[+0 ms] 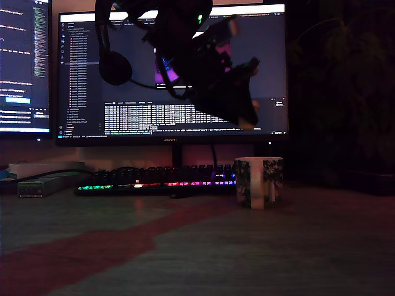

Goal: Pick up the coffee capsules from the table one by one and drop them inside the nearest coffee cup

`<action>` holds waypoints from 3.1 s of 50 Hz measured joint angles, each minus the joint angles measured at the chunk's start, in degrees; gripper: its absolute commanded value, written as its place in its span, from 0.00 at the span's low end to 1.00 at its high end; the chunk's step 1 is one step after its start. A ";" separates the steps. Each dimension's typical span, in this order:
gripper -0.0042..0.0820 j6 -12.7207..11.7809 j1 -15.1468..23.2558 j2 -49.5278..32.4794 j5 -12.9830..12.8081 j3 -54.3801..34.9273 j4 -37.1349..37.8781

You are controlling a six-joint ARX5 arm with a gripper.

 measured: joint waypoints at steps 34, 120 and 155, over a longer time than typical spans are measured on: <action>0.28 0.00 -0.24 11.67 -0.50 18.97 -14.23; 0.86 0.00 -0.22 13.49 -2.14 19.10 -15.12; 0.02 2.80 0.26 12.90 0.33 19.10 -16.98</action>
